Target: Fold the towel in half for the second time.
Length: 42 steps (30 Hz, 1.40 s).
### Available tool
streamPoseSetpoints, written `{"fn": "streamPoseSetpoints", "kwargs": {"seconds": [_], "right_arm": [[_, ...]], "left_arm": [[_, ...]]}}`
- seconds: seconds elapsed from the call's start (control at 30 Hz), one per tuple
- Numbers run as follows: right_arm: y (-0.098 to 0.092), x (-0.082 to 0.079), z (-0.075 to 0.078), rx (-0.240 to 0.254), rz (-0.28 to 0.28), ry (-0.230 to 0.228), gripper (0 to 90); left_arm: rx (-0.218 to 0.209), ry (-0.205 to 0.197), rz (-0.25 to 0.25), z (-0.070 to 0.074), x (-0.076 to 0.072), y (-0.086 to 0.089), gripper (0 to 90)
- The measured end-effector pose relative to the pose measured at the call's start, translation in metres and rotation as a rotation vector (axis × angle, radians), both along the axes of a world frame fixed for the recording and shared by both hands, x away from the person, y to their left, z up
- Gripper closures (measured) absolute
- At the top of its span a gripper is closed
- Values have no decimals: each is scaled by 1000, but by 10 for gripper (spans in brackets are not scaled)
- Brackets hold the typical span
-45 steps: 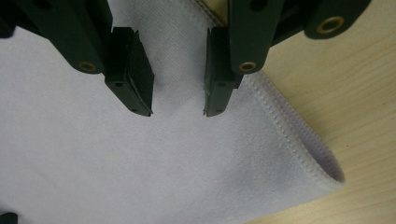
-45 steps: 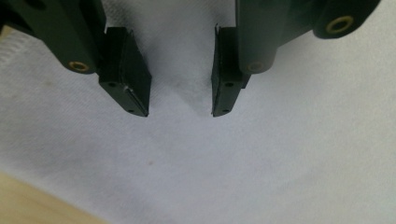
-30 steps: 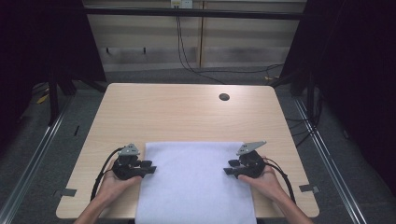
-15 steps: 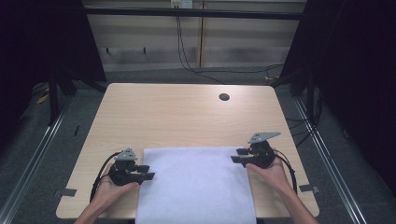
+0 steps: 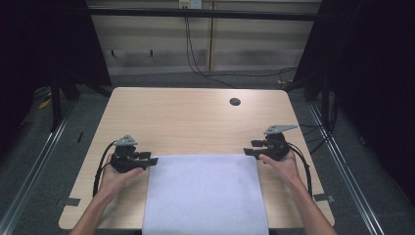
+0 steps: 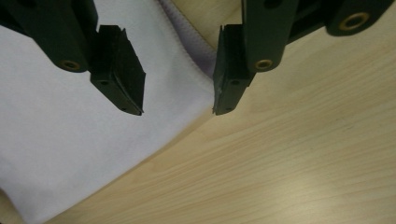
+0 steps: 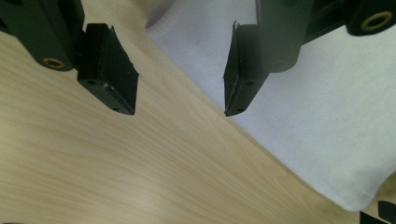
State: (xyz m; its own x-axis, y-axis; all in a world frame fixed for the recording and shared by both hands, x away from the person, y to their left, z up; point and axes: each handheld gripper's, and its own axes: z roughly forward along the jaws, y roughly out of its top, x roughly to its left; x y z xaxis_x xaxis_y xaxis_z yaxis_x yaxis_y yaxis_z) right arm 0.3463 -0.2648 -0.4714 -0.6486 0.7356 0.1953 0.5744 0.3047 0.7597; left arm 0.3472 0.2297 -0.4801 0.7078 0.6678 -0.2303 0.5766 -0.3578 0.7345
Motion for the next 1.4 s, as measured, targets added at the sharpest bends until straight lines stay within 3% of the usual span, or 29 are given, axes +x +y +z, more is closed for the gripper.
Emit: {"fn": "streamPoseSetpoints", "kwargs": {"seconds": [0.03, 0.17, 0.33, 0.43, 0.5, 0.57, 0.6, 0.73, 0.8, 0.93, 1.03, 1.1, 1.13, 1.17, 1.27, 1.4], "right_arm": [[-2, 3, -4, -26, 3, 8, 447], [-3, 6, -14, -41, 28, 46, 486], [2, 6, -21, -70, 74, 69, 540], [2, 5, -24, -97, 70, 90, 517], [-2, 4, -25, -80, 66, 105, 528], [-3, 3, -26, -74, 70, 107, 538], [-1, 0, -27, -106, 67, 103, 600], [0, -1, -28, -119, 65, 89, 702], [3, -2, -28, -110, 77, 87, 818], [6, -1, -27, -116, 73, 92, 854], [5, -1, -27, -104, 70, 101, 856], [4, 1, -28, -88, 72, 101, 856], [3, 0, -26, -90, 68, 101, 856], [3, 0, -26, -90, 68, 101, 856], [1, 0, -16, -40, 61, 86, 866], [-4, 4, 1, 2, 61, 49, 869]], "left_arm": [[-13, 10, 6, -3, 1, 2, 515], [-24, 30, 24, -9, 6, 4, 495], [-12, 4, 22, -7, 4, 6, 495], [-20, -18, 54, -6, 4, 7, 476], [-17, -29, 73, -9, 5, 5, 461], [-6, -29, 57, -10, 5, 4, 459], [5, -35, 48, -11, 4, 2, 449], [16, -28, 38, -14, 7, 0, 419], [25, -10, 20, -18, 12, -3, 413], [40, -3, 5, -24, 16, -7, 418], [38, 3, -27, -24, 16, -11, 459], [53, -1, -51, -23, 16, -14, 640], [54, 27, -87, -22, 17, -14, 745], [54, 27, -87, -22, 17, -14, 805], [45, 18, -89, -20, 16, -14, 851], [-53, -21, -47, 0, 19, -3, 856]]}}
